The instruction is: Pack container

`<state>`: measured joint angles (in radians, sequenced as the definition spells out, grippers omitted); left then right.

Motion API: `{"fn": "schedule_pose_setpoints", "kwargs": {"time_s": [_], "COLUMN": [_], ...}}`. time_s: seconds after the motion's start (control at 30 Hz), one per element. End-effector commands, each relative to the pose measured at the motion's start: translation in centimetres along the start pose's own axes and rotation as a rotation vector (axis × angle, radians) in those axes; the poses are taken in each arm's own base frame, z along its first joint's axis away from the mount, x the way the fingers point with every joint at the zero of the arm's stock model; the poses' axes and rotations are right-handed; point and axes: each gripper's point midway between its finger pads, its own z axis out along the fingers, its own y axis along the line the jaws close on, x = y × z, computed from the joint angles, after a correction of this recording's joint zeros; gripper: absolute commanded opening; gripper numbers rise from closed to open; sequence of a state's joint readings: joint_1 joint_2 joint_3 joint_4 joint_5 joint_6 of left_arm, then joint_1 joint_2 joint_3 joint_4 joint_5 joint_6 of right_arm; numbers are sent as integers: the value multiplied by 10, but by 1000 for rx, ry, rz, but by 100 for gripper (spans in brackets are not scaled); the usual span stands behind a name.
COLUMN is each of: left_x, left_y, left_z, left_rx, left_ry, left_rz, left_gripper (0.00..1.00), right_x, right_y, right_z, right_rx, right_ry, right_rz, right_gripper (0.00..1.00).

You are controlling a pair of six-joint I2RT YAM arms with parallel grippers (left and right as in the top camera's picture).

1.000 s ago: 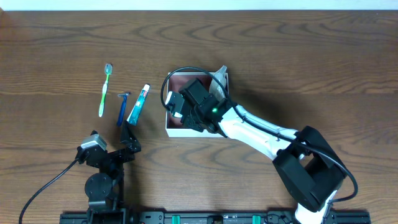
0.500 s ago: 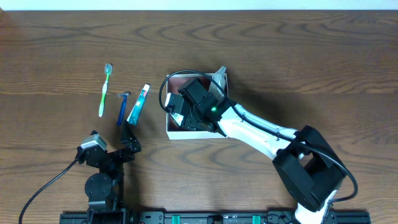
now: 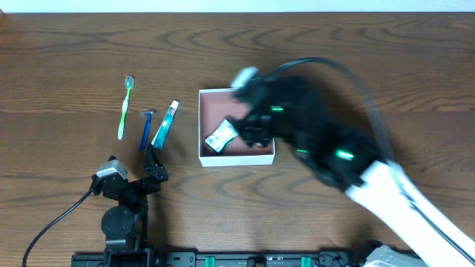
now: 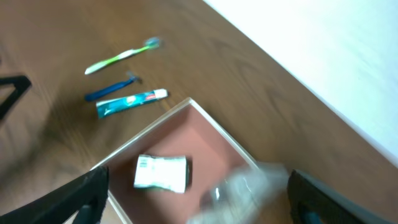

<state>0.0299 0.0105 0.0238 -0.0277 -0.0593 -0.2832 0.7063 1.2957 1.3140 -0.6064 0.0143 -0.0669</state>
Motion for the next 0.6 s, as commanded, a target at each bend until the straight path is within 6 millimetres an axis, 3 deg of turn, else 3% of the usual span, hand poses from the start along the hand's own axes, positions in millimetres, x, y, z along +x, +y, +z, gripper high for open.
{"fn": "schedule_pose_setpoints", "kwargs": {"time_s": [0.0,0.23,0.37,0.57], "left_x": [16,16,16,17], "left_y": [10,10,9,9], "left_z": [1,1,1,1], "left_rx": [-41,-41,-40,-36], "left_ry": [47,47,43,49], "left_rz": [25,25,24,25], "left_gripper": [98,98,98,98], "right_x": [18,109,130,135], "right_y": [-50,-144,-170,-179], "right_z": [-26,-67,-81,-87], "right_rx": [148,445,498,525], "right_ry": [31,247,272,269], "right_rz": [361,786,889,916], "right_gripper": [92,99,99,99]}}
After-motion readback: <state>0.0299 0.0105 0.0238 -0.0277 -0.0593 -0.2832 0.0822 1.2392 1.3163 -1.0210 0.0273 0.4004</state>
